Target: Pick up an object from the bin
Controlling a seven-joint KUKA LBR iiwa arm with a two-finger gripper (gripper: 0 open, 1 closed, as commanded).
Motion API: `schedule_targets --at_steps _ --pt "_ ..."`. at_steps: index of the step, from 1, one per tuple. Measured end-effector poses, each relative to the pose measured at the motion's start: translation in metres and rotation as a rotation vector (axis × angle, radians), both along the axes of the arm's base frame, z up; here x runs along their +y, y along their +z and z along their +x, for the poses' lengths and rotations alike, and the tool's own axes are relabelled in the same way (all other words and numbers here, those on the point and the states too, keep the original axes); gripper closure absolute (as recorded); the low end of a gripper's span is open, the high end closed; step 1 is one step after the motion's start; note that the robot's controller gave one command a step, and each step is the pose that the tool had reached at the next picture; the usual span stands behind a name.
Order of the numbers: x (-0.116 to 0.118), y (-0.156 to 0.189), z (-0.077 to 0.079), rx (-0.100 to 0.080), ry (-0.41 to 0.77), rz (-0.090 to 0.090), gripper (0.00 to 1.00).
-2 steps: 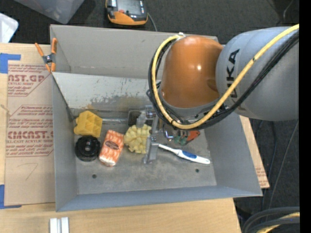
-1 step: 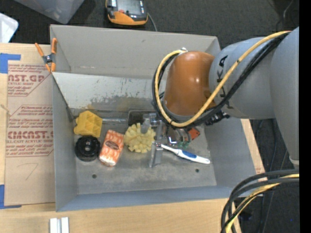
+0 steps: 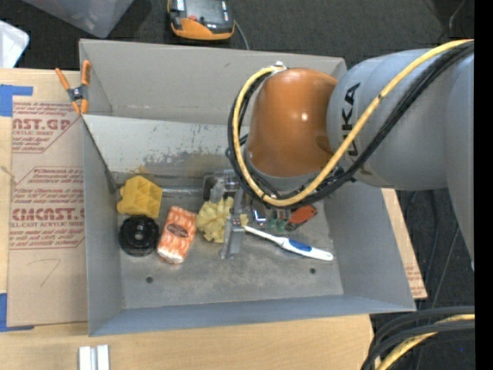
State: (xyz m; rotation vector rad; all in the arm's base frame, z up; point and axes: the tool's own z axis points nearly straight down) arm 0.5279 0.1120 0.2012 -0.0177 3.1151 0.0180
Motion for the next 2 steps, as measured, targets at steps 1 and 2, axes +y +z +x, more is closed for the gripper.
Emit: schedule_targets --at_steps 1,2 --pt "-0.056 -0.072 0.000 0.029 -0.011 -0.012 0.00" --pt "-0.009 -0.059 -0.037 -0.004 0.151 -0.002 0.00"
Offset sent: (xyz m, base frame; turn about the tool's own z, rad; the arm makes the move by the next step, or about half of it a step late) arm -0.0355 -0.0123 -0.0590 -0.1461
